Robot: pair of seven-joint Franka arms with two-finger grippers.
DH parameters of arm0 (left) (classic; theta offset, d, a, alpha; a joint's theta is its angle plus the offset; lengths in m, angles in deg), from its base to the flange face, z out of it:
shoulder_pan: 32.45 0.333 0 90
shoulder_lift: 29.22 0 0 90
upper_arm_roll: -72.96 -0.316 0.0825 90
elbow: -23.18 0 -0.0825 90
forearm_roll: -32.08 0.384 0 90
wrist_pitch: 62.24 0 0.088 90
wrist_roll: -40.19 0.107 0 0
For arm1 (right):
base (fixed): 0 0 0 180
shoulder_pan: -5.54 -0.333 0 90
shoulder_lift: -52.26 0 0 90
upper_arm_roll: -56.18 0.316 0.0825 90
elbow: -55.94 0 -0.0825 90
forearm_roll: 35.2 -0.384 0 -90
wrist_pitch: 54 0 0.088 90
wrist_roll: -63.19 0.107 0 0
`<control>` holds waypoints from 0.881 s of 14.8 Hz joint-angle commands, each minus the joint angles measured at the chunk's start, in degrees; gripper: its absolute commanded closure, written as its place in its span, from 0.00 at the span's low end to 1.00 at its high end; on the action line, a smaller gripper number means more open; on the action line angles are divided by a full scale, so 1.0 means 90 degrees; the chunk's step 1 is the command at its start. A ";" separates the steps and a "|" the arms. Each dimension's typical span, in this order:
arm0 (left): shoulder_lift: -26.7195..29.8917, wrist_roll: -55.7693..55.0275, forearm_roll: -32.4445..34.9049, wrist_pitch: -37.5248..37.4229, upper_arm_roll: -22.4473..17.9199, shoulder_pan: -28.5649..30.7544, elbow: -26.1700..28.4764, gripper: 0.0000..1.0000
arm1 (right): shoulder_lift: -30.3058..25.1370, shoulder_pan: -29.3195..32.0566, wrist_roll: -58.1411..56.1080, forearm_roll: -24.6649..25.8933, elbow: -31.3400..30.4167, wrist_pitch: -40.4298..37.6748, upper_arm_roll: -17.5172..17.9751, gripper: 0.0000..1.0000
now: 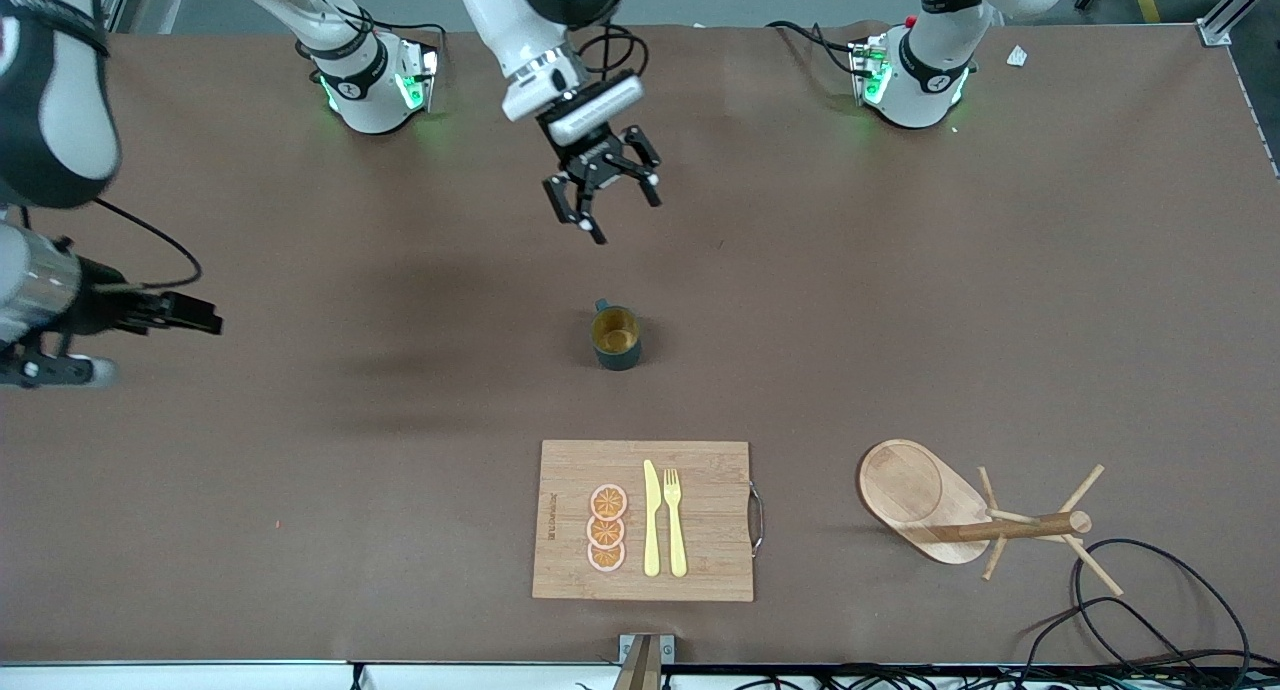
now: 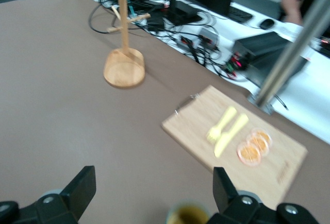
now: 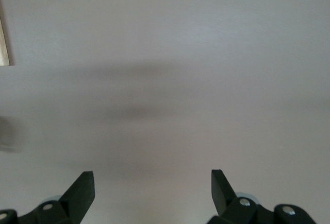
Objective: Transfer cup from left to right arm and place
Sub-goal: 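Raise the left gripper away while the right gripper reaches the mug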
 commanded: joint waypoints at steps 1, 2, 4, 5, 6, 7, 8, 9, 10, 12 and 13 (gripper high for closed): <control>0.0619 0.0663 -0.0534 0.0351 0.0085 0.0926 0.0260 0.00 | 0.0331 -0.0328 0.0014 -0.0259 0.0008 0.0180 -0.0010 0.00; 0.0736 0.1120 -0.0806 0.0614 0.0085 0.1325 0.0270 0.00 | 0.0458 -0.0445 0.0091 -0.0347 -0.0002 0.0268 -0.0010 0.00; 0.0776 0.2077 -0.1372 0.1025 0.0066 0.2106 0.0212 0.00 | 0.0644 -0.0796 0.0539 -0.0494 -0.0147 0.0540 -0.0010 0.00; 0.0844 0.2846 -0.1675 0.1134 0.0095 0.2758 0.0211 0.00 | 0.0674 -0.1011 0.0802 -0.0533 -0.0284 0.0764 -0.0010 0.00; 0.0903 0.3579 -0.2036 0.1202 0.0105 0.3297 0.0211 0.00 | 0.0703 -0.1245 0.1124 -0.0572 -0.0372 0.0979 -0.0001 0.00; 0.0904 0.4253 -0.2348 0.1213 0.0095 0.3679 0.0202 0.00 | 0.0781 -0.1479 0.1437 -0.0602 -0.0450 0.1155 -0.0001 0.00; 0.0913 0.4888 -0.2584 0.1213 0.0095 0.4041 0.0201 0.00 | 0.0859 -0.1714 0.1643 -0.0660 -0.0480 0.1302 -0.0001 0.00; 0.0933 0.5388 -0.2818 0.1213 0.0114 0.4363 0.0192 0.00 | 0.0937 -0.1929 0.1722 -0.0864 -0.0509 0.1420 -0.0001 0.00; 0.0942 0.5770 -0.3052 0.1213 0.0115 0.4560 0.0163 0.00 | 0.1063 -0.2182 0.1733 -0.1098 -0.0519 0.1566 -0.0010 0.00; 0.1030 0.6899 -0.3366 0.1213 0.0105 0.5154 0.0094 0.00 | 0.1346 -0.2535 0.1829 -0.1324 -0.0568 0.2043 -0.0010 0.00; 0.1040 0.7583 -0.3445 0.1213 0.0124 0.5399 0.0046 0.00 | 0.1473 -0.2759 0.2014 -0.1334 -0.0607 0.2317 -0.0010 0.00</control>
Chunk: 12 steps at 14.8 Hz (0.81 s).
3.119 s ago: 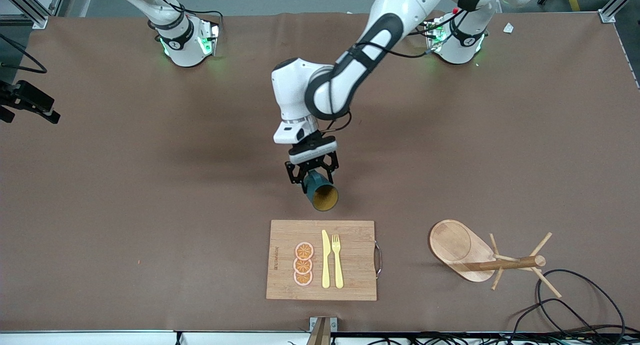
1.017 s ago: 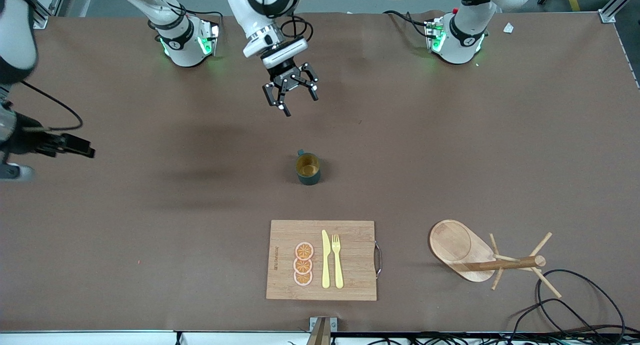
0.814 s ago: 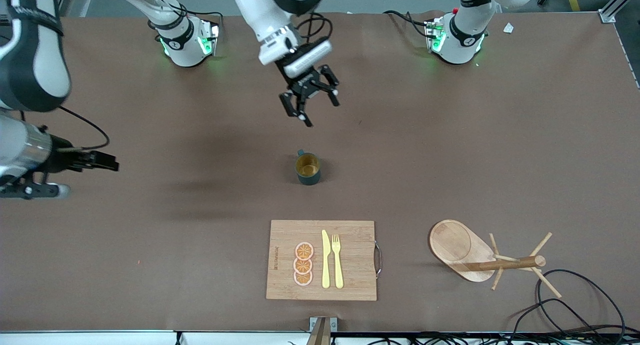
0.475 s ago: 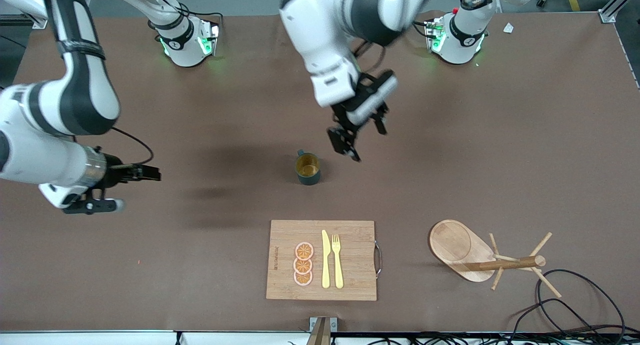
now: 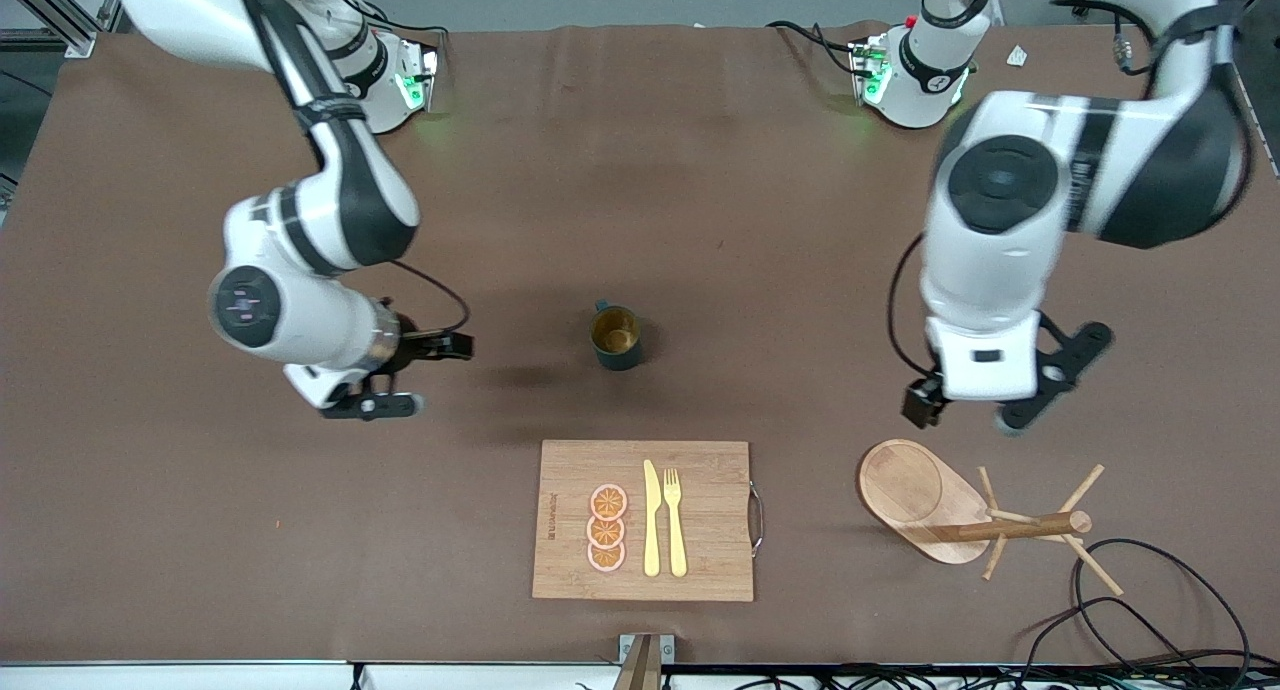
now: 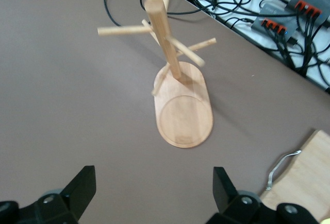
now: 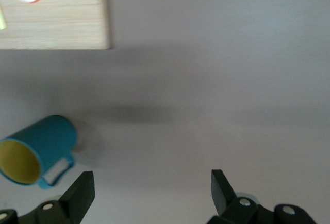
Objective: Transfer cup from left to right arm and place
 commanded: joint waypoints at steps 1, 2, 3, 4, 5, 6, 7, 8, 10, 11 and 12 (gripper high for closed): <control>0.0220 0.1537 -0.0390 -0.0045 0.0098 0.0566 -0.0095 0.00 | 0.0301 -0.0574 0.0387 -0.0207 -0.0109 0.0693 -0.0059 0.00; 0.0249 0.1948 -0.0653 -0.0064 0.0098 0.0771 -0.0164 0.00 | 0.0476 -0.0819 0.0553 -0.0216 -0.0108 0.0985 -0.0059 0.00; 0.0414 0.2310 -0.0936 -0.0084 0.0079 0.0986 -0.0165 0.00 | 0.0613 -0.1015 0.0699 -0.0216 -0.0108 0.1239 -0.0059 0.00; 0.0532 0.2652 -0.1180 -0.0132 0.0078 0.1143 -0.0165 0.00 | 0.0760 -0.1220 0.0836 -0.0216 -0.0108 0.1513 -0.0059 0.00; 0.0630 0.2994 -0.1318 -0.0162 0.0078 0.1260 -0.0155 0.00 | 0.0867 -0.1357 0.0963 -0.0216 -0.0108 0.1680 -0.0059 0.00; 0.0824 0.3355 -0.1445 -0.0259 0.0078 0.1358 -0.0145 0.00 | 0.0936 -0.1436 0.1042 -0.0216 -0.0108 0.1827 -0.0059 0.00; 0.0865 0.3687 -0.1678 -0.0395 0.0078 0.1388 -0.0145 0.00 | 0.0985 -0.1523 0.1130 -0.0216 -0.0108 0.1905 -0.0059 0.00; 0.0913 0.3971 -0.1855 -0.0561 0.0078 0.1389 -0.0155 0.00 | 0.1024 -0.1592 0.1208 -0.0216 -0.0099 0.1945 -0.0059 0.00; 0.1185 0.4285 -0.1963 -0.0631 -0.0048 0.1291 -0.0136 0.00 | 0.1073 -0.1680 0.1238 -0.0216 -0.0108 0.2081 -0.0059 0.00; 0.1400 0.4354 -0.1964 -0.0670 -0.0058 0.1301 -0.0019 0.00 | 0.1151 -0.1729 0.1238 -0.0216 -0.0108 0.2150 -0.0059 0.01; 0.1605 0.4393 -0.2002 -0.0786 -0.0068 0.1320 0.0127 0.00 | 0.1171 -0.1758 0.1238 -0.0216 -0.0108 0.2237 -0.0059 0.11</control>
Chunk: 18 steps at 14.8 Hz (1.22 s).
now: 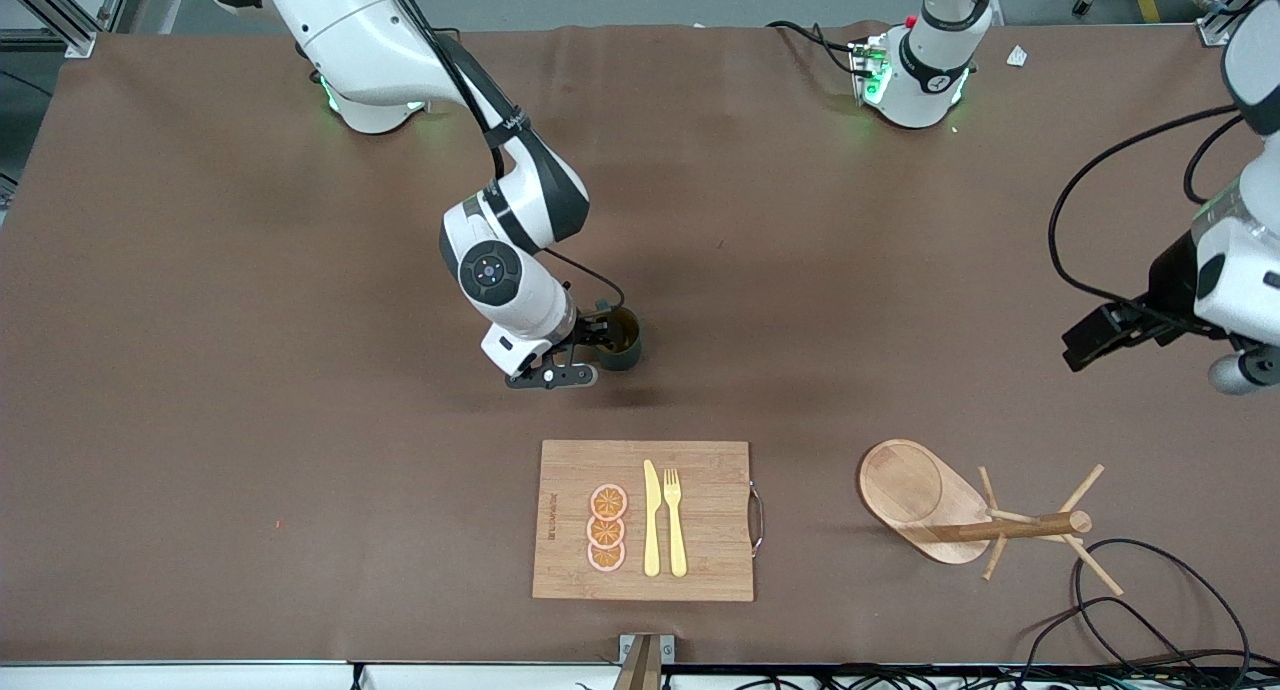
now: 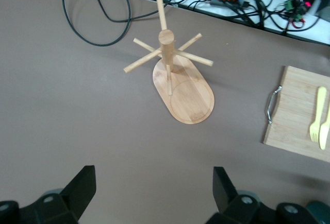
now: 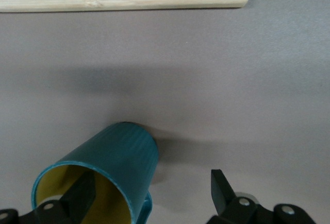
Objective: Transfer cup from left to right arm and place
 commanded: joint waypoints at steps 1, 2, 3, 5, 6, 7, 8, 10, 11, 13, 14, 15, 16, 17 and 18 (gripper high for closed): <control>0.0717 0.0304 -0.0248 -0.0278 -0.0110 -0.0019 0.0415 0.00 | 0.0083 -0.0137 0.0044 -0.0138 -0.0017 0.0238 -0.0052 0.26; 0.0883 0.0402 -0.0298 -0.0521 -0.0139 -0.0029 0.0483 0.00 | 0.0083 -0.0137 0.0044 -0.0138 -0.0017 0.0229 -0.0052 0.43; 0.1020 0.0451 -0.0327 -0.0814 -0.0140 -0.0019 0.0513 0.00 | 0.0083 -0.0137 0.0044 -0.0138 -0.0017 0.0229 -0.0052 0.57; 0.1294 0.0558 -0.0386 -0.1215 -0.0149 0.0029 0.0678 0.00 | 0.0083 -0.0147 0.0034 -0.0128 0.0002 0.0209 -0.0052 0.79; 0.1459 0.0820 -0.0425 -0.1294 -0.0149 0.0107 0.0834 0.00 | 0.0083 -0.0137 -0.0005 -0.0128 0.0022 0.0199 -0.0052 0.88; 0.1654 0.1170 -0.0522 -0.1314 -0.0149 0.0214 0.1067 0.00 | 0.0073 -0.0137 -0.0053 -0.0109 0.0031 0.0190 -0.0052 0.96; 0.1908 0.1512 -0.0552 -0.1324 -0.0149 0.0302 0.1379 0.00 | 0.0063 -0.0127 -0.0093 -0.0070 0.0041 0.0180 -0.0061 0.97; 0.2221 0.1740 -0.0581 -0.1324 -0.0150 0.0352 0.1742 0.00 | 0.0015 -0.0001 -0.0199 -0.0030 0.0051 0.0131 -0.0090 0.99; 0.2339 0.1731 -0.0591 -0.1324 -0.0149 0.0342 0.1889 0.00 | -0.0015 0.0135 -0.0355 -0.0011 0.0138 -0.0072 -0.0129 0.99; 0.2505 0.1731 -0.0736 -0.1305 -0.0149 0.0342 0.2172 0.00 | -0.0034 0.0515 -0.0774 0.0154 0.0556 -0.0764 -0.0343 0.99; 0.2583 0.1731 -0.0853 -0.1295 -0.0149 0.0352 0.2270 0.00 | -0.0034 0.0769 -0.1173 0.0310 0.0820 -0.1115 -0.0499 0.99; 0.2671 0.1711 -0.0884 -0.1295 -0.0140 0.0333 0.2358 0.00 | -0.0025 0.1100 -0.1776 0.0466 0.1016 -0.1341 -0.0578 0.99; 0.2701 0.1711 -0.0884 -0.1295 -0.0091 0.0333 0.2378 0.00 | -0.0025 0.1509 -0.2575 0.0516 0.1134 -0.1402 -0.0579 0.99; 0.2663 0.1721 -0.0894 -0.1247 -0.0091 0.0323 0.2378 0.00 | -0.0005 0.1929 -0.3502 0.0517 0.1183 -0.1412 -0.0579 0.99; 0.2614 0.1721 -0.0894 -0.1159 -0.0091 0.0303 0.2369 0.00 | 0.0024 0.2291 -0.4497 0.0536 0.1213 -0.1402 -0.0579 0.99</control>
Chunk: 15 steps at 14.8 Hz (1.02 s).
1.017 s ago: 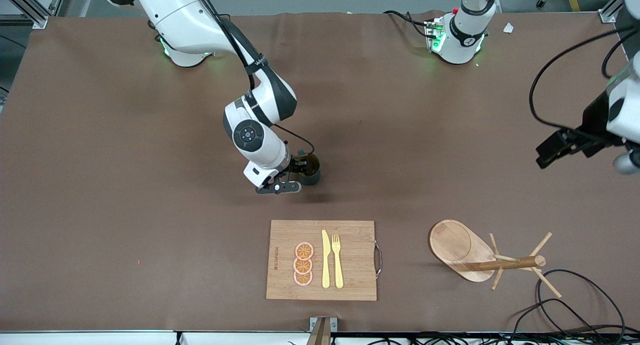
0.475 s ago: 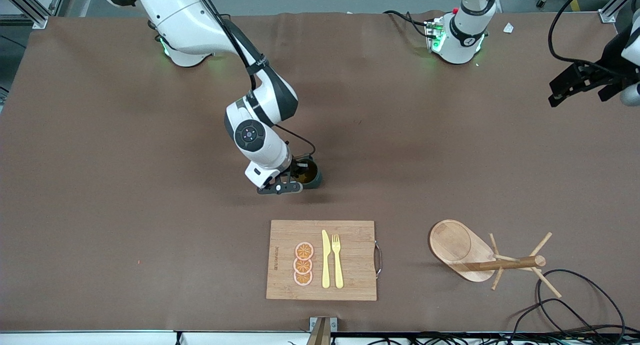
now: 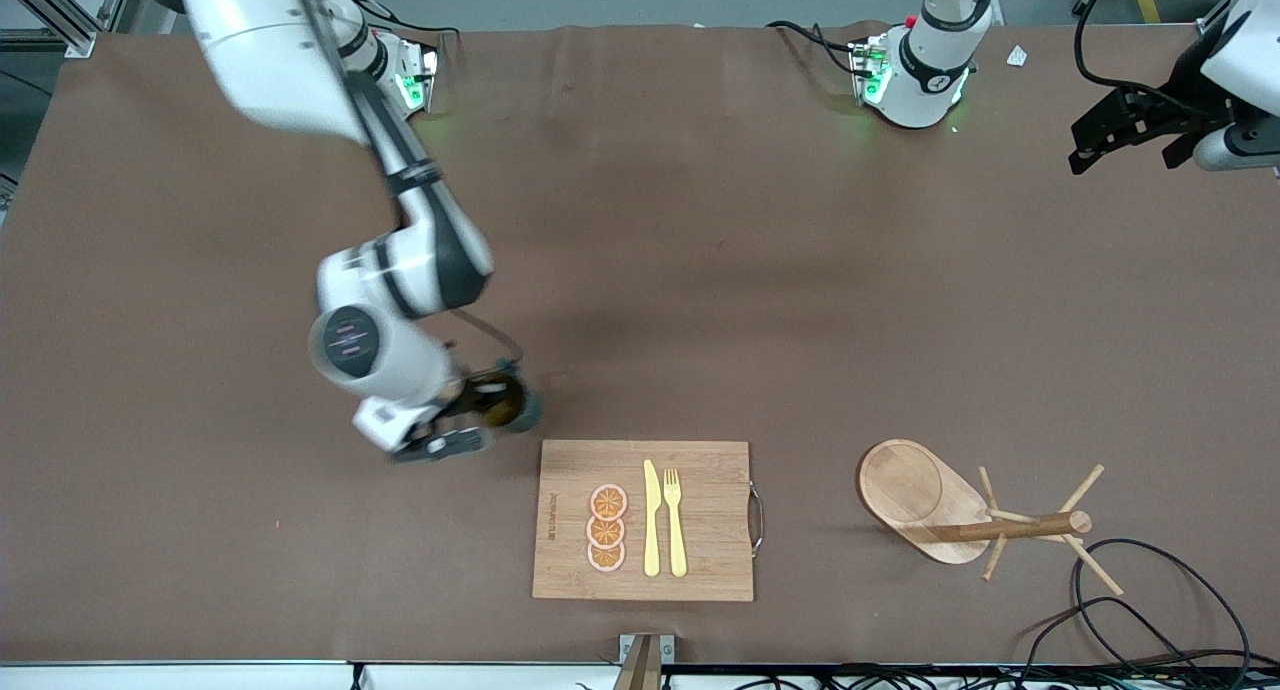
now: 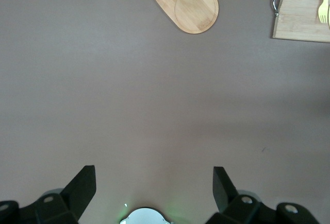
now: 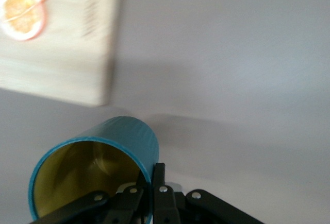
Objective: Transfer cup from left to right arm and place
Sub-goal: 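Carry the teal mug with the right gripper away from the cutting board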
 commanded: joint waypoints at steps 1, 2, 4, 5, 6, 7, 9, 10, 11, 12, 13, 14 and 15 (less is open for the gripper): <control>0.0047 0.0111 -0.0097 0.0272 0.0022 -0.0001 0.0191 0.00 | 0.0044 0.1097 -0.2561 0.0111 0.0112 -0.0096 0.0143 0.99; -0.0003 0.0112 -0.0029 0.0331 0.0022 -0.0001 0.0181 0.00 | 0.0170 0.1371 -0.3364 0.0121 0.0209 -0.0067 0.0143 0.99; -0.0100 0.0121 -0.0009 0.0516 0.0022 -0.0001 0.0172 0.00 | 0.0405 0.1754 -0.4762 0.0130 0.0385 -0.0067 0.0133 0.99; -0.0159 0.0121 -0.0009 0.0604 0.0022 -0.0001 0.0152 0.00 | 0.0473 0.1900 -0.5368 0.0130 0.0395 -0.0057 0.0133 0.99; -0.0208 0.0121 -0.0009 0.0653 0.0022 -0.0011 0.0133 0.00 | 0.0532 0.2027 -0.5983 0.0130 0.0395 -0.0028 0.0133 0.99; -0.0247 0.0112 -0.0009 0.0683 0.0031 -0.0021 0.0094 0.00 | 0.0552 0.2116 -0.6463 0.0130 0.0395 -0.0018 0.0133 0.99; -0.0257 0.0073 0.0011 0.0683 0.0109 -0.0011 0.0103 0.00 | 0.0562 0.2233 -0.7052 0.0160 0.0386 -0.0018 0.0123 0.99; -0.0267 0.0043 0.0049 0.0673 0.0148 -0.0011 0.0103 0.00 | 0.0562 0.2272 -0.7160 0.0237 0.0386 -0.0018 0.0133 0.99; -0.0257 0.0033 0.0098 0.0664 0.0158 -0.0011 0.0103 0.00 | 0.0572 0.2331 -0.7190 0.0335 0.0376 -0.0018 0.0133 0.99; -0.0257 0.0033 0.0108 0.0664 0.0178 -0.0021 0.0103 0.00 | 0.0591 0.2341 -0.7171 0.0365 0.0366 -0.0018 0.0133 0.98; -0.0257 0.0033 0.0137 0.0664 0.0226 -0.0011 0.0103 0.00 | 0.0591 0.2341 -0.7074 0.0365 0.0357 -0.0018 0.0133 0.98; -0.0257 0.0024 0.0254 0.0673 0.0266 -0.0011 0.0103 0.00 | 0.0591 0.2341 -0.6996 0.0355 0.0347 -0.0018 0.0133 0.98; -0.0257 -0.0005 0.0332 0.0673 0.0314 -0.0011 0.0103 0.00 | 0.0601 0.2370 -0.6840 0.0355 0.0337 -0.0018 0.0133 0.98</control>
